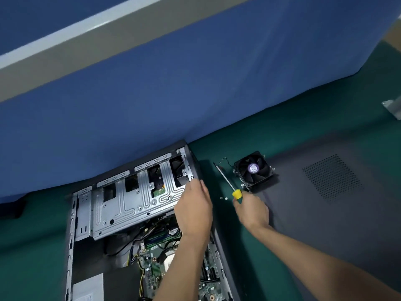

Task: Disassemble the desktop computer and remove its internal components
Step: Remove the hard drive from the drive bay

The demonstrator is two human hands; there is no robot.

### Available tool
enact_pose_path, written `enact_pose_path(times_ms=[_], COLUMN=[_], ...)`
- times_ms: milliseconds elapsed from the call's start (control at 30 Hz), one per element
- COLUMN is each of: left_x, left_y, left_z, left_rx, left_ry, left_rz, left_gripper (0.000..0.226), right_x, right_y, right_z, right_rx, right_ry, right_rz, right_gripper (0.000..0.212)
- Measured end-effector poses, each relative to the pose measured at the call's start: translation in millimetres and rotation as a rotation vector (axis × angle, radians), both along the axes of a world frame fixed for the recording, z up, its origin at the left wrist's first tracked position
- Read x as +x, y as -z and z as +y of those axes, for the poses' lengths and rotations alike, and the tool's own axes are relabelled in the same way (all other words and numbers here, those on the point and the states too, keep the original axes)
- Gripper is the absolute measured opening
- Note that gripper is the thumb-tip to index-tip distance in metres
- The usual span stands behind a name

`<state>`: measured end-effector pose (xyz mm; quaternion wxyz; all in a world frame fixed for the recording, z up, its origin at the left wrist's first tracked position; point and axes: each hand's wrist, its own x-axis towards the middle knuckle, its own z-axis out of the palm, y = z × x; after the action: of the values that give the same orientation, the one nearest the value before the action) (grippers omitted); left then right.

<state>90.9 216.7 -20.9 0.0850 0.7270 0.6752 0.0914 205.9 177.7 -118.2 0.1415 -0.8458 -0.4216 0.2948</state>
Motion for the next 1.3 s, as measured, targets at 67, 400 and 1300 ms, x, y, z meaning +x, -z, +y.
enact_pose_path(times_ms=[67,400,1300], left_x=[1,0,-34], left_y=[0,-4,-20], left_z=[-1,0,9], left_rx=[0.018,0.093,0.157], left_ry=[-0.005,0.004,0.08], left_rz=[-0.025,-0.078,-0.416], left_gripper=[0.028,0.025,0.026], right_x=[-6,-11,25], right_y=[8,13,-200], right_z=[7,20,44], right_rx=[-0.001,-0.011,0.641], right_ry=[-0.008,-0.04,-0.133], right_rz=[-0.02,-0.082,0.415], right_gripper=[0.025,0.026,0.015])
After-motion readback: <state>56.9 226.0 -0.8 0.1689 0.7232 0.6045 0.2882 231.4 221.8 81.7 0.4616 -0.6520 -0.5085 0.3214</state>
